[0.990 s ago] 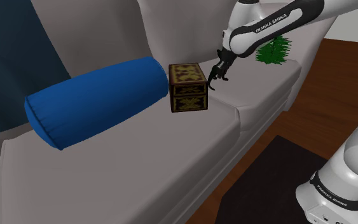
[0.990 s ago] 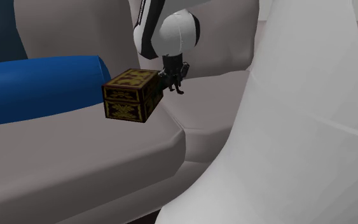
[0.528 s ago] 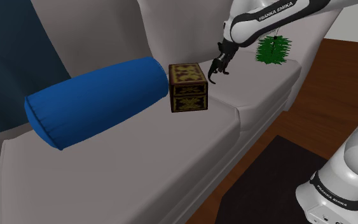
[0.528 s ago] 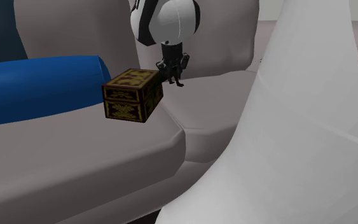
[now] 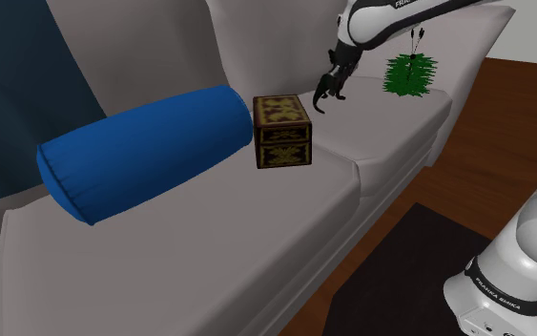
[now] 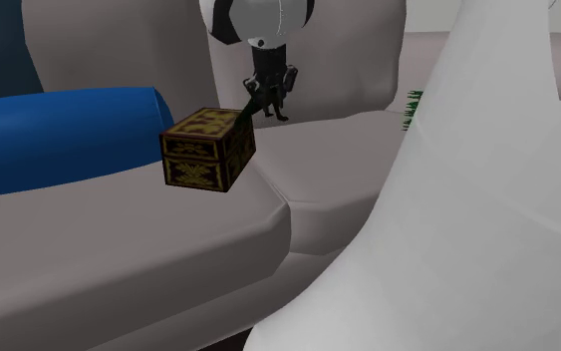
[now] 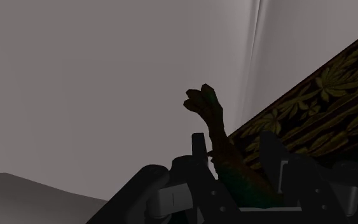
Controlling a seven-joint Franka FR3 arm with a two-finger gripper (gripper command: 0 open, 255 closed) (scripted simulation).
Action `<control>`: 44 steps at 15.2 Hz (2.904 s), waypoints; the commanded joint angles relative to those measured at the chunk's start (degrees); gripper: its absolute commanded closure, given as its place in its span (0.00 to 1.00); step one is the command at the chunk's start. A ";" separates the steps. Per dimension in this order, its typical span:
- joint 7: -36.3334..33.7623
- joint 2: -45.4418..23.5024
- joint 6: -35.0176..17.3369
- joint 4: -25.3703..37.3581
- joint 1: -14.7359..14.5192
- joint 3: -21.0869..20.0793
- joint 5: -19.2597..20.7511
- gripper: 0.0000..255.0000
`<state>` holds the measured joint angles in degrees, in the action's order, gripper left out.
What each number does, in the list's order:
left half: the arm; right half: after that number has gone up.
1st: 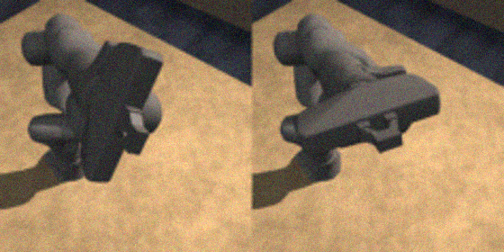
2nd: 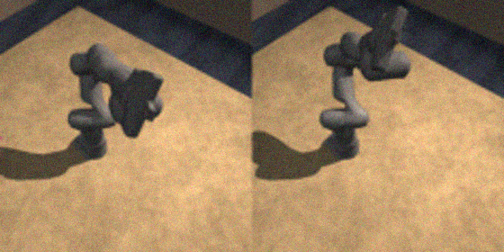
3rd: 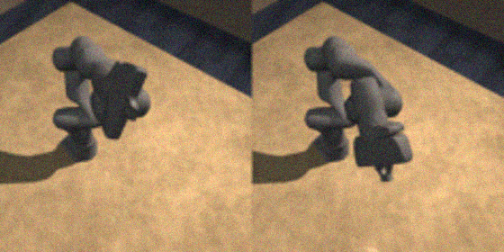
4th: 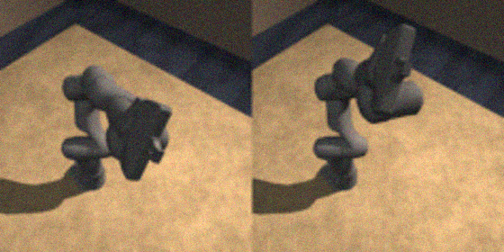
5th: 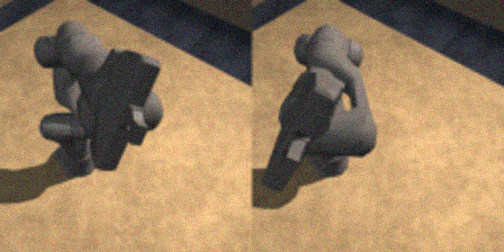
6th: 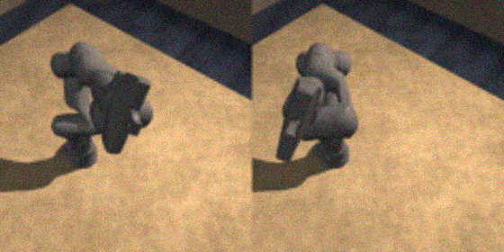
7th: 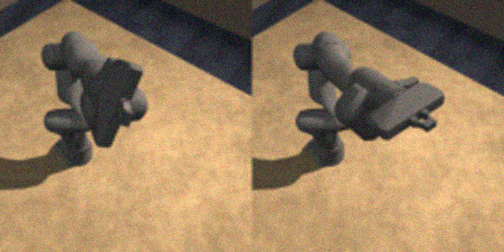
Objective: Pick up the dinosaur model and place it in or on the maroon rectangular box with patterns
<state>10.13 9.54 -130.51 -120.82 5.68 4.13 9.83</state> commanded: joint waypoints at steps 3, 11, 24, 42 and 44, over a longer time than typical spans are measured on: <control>0.53 0.47 3.15 2.70 -0.08 -0.03 -0.35 1.00; 1.34 0.88 8.76 7.95 -0.23 -0.13 -0.87 1.00; -13.80 -16.01 10.08 23.69 -6.41 -7.42 3.61 1.00; -15.08 -16.56 5.01 19.06 -6.36 -7.30 4.37 0.00; -15.08 -16.54 5.01 19.05 -6.36 -7.30 4.37 0.00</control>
<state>-4.94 -7.00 -125.49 -101.77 -0.67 -3.17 14.20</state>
